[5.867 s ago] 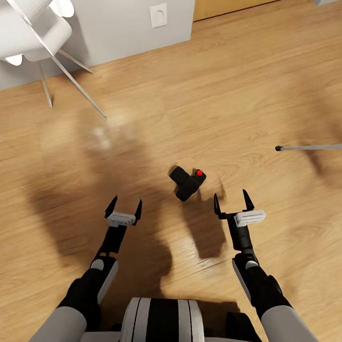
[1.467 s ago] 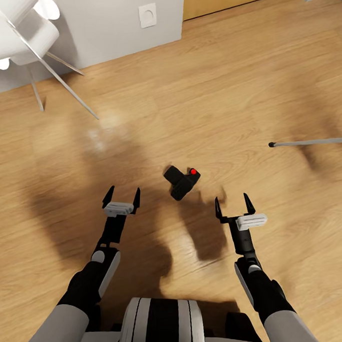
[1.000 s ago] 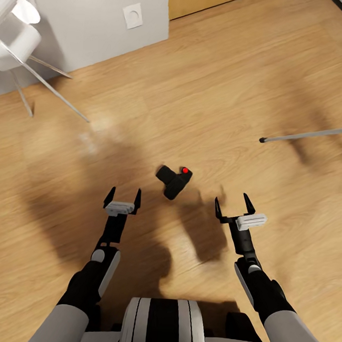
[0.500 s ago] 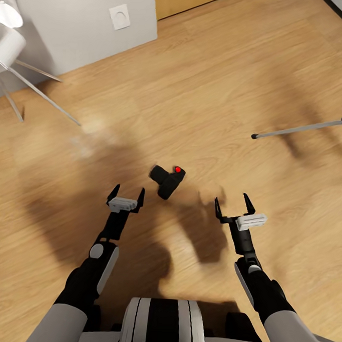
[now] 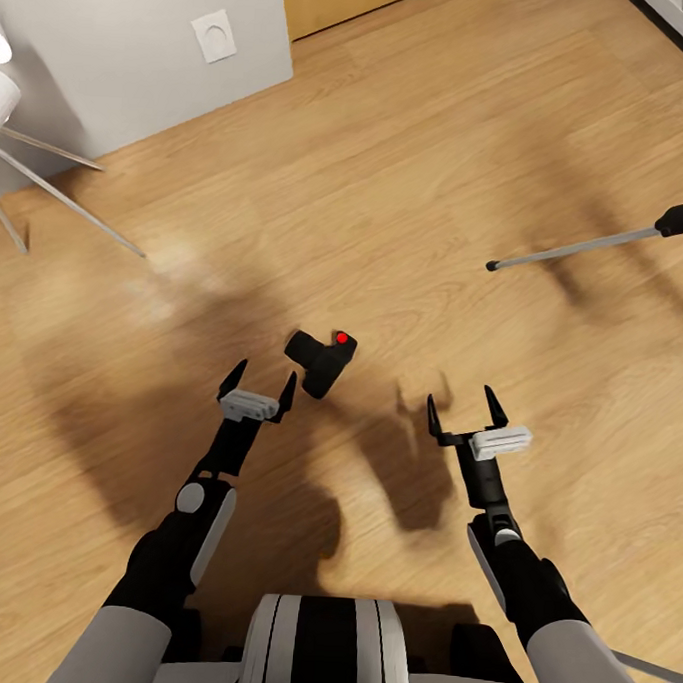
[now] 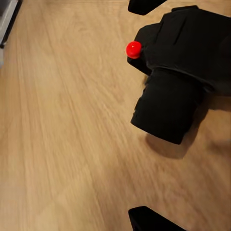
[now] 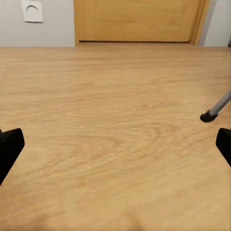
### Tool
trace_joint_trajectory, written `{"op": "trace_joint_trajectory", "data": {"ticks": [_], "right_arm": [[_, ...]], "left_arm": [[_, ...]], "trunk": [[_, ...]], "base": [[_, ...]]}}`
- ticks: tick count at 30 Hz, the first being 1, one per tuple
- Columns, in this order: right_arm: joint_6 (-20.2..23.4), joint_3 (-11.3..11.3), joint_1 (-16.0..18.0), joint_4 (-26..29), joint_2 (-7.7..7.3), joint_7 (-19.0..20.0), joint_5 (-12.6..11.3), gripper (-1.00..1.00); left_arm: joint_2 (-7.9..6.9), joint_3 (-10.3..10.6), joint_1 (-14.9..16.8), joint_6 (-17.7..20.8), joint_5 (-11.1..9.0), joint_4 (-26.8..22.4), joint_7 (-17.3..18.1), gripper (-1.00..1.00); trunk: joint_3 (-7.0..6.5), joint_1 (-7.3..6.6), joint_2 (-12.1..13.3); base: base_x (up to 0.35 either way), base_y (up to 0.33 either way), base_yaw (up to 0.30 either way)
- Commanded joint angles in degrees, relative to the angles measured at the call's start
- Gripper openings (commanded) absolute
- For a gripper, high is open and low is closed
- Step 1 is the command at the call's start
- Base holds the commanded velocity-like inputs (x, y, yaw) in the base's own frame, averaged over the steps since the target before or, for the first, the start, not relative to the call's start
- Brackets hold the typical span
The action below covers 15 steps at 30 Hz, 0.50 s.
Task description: Attach the digital camera to the camera tripod in the bedroom.
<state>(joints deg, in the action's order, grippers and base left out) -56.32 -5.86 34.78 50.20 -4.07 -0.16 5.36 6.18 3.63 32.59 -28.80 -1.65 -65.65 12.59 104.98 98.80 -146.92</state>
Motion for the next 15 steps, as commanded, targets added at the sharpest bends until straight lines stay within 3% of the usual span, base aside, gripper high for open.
{"op": "trace_joint_trajectory", "data": {"ticks": [1,4,7,15], "right_arm": [[-0.1,-0.1,0.0,0.0,0.03,-0.1,0.1,1.00],[-0.1,-0.4,0.0,0.0,0.45,-0.2,0.0,1.00],[0.0,-0.8,0.0,0.0,2.23,-0.4,0.0,1.00],[0.0,-0.8,0.0,0.1,2.53,-0.5,0.0,1.00]], "left_arm": [[0.01,0.0,0.0,-0.1,-0.2,0.0,0.3,1.00],[-0.01,0.1,0.0,-0.1,0.0,0.4,0.4,1.00],[0.09,0.3,0.0,-0.1,2.9,2.4,0.4,1.00],[0.19,0.6,0.0,0.0,4.6,3.4,0.4,1.00]], "trunk": [[0.02,-0.01,0.0],[0.02,-0.01,0.0],[0.02,-0.01,0.0],[0.02,-0.01,0.0]], "base": [[0.000,0.000,-0.005],[0.000,0.000,-0.003],[0.000,0.000,0.000],[0.000,0.000,0.000]]}}
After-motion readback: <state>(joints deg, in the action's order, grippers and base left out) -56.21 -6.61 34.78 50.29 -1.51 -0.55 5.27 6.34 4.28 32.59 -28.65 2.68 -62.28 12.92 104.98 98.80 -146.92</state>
